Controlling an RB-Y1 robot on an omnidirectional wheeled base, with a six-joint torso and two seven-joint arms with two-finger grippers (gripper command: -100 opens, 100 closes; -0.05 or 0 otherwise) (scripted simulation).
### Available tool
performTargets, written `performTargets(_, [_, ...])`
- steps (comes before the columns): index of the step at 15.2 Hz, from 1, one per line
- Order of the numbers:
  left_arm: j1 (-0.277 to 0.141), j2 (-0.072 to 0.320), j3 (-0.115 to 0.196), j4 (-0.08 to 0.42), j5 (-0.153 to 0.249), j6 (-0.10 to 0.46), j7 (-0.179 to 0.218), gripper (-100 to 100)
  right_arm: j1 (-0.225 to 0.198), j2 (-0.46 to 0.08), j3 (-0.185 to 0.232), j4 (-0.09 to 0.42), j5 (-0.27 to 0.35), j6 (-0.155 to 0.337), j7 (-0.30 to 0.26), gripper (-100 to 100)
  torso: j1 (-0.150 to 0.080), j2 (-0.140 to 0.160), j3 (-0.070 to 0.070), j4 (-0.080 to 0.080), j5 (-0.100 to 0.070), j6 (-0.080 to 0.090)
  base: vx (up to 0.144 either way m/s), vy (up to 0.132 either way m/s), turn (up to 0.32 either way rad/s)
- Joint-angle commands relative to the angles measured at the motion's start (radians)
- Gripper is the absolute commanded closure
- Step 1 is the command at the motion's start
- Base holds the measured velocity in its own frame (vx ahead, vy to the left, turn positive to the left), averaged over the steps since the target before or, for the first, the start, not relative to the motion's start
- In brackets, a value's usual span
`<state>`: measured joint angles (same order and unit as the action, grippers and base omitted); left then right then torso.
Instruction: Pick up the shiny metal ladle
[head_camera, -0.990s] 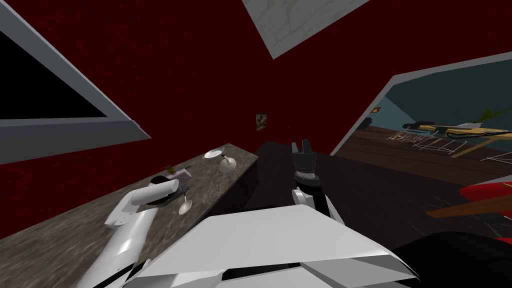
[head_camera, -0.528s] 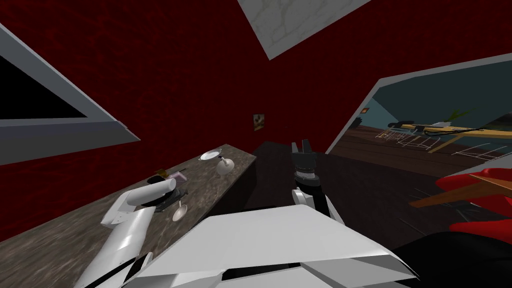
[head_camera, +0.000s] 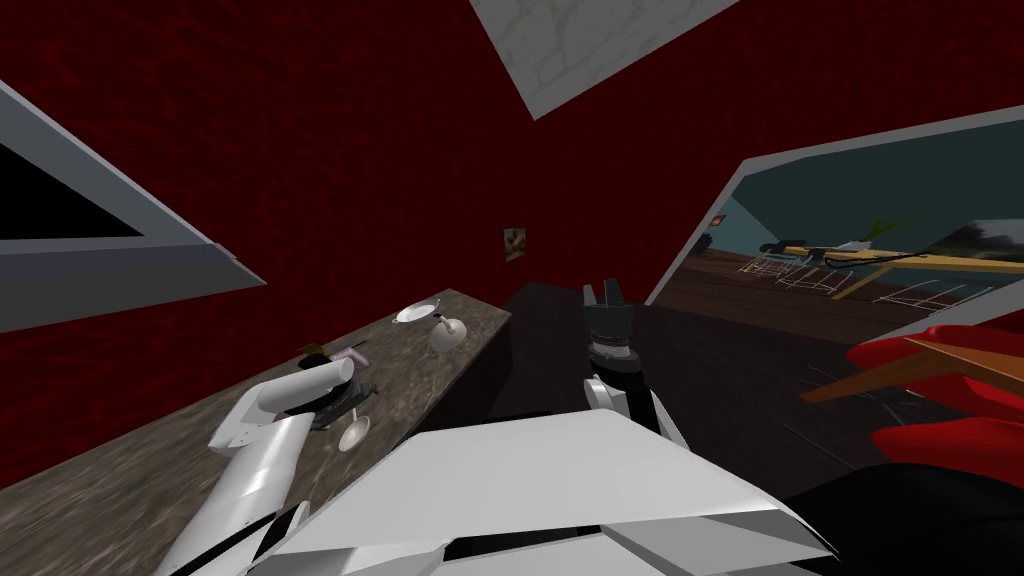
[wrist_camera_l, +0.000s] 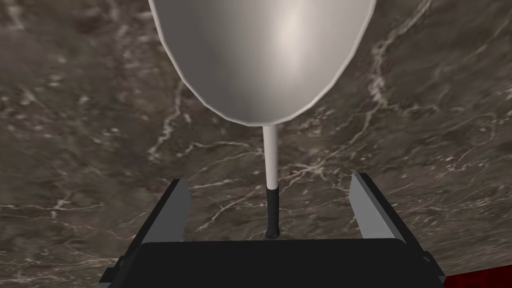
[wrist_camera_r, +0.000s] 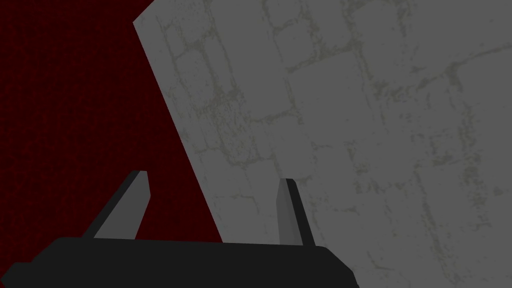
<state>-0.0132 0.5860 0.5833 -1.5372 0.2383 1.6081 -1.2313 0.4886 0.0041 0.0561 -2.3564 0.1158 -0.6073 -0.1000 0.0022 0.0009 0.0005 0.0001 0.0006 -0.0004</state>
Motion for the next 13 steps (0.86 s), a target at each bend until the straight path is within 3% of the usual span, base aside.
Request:
performTargets(1, [0.002,-0.006,-0.011,0.021,-0.004,-0.03,0.009,-100,0.0,0.0,0.0,0.0,0.0,0.0,0.0,0,0.0,0.0,0.0,0.0,0.0,0.0,-0.023,0.045,-0.023])
performTargets(2, [0.002,-0.01,-0.018,0.032,-0.007,-0.044,0.015,-100,0.0,0.0,0.0,0.0,0.0,0.0,0.0,0,0.001,0.0,0.0,0.0,0.0,0.0,-0.018,0.048,-0.023])
performTargets(3, [0.001,-0.007,-0.012,0.017,-0.005,-0.024,0.01,-100,0.0,0.0,0.0,0.0,0.0,0.0,0.0,0,0.001,0.0,0.0,0.0,0.0,0.0,-0.01,0.029,-0.013])
performTargets(4, [0.001,-0.008,-0.013,0.019,-0.006,-0.029,0.012,100,0.0,0.0,0.0,0.0,0.0,0.0,0.0,0,0.0,0.0,0.0,0.0,0.0,0.0,-0.004,0.011,-0.002])
performTargets(8, [0.001,-0.008,-0.014,0.019,-0.005,-0.029,0.012,100,0.0,0.0,0.0,0.0,0.0,0.0,0.0,0,-0.002,-0.001,0.0,0.0,0.0,0.0,0.0,0.001,0.0])
performTargets(12, [-0.001,0.01,0.018,-0.021,0.007,0.027,-0.014,100,0.0,0.0,0.0,0.0,0.0,0.0,0.0,0,-0.006,-0.002,-0.001,0.0,-0.002,0.0,0.02,-0.045,0.036])
performTargets(13, [0.001,0.005,0.011,-0.012,0.004,0.011,-0.007,100,0.0,0.0,0.0,0.0,0.0,0.0,0.0,0,-0.007,-0.002,-0.001,0.0,-0.002,0.0,0.013,-0.032,0.013])
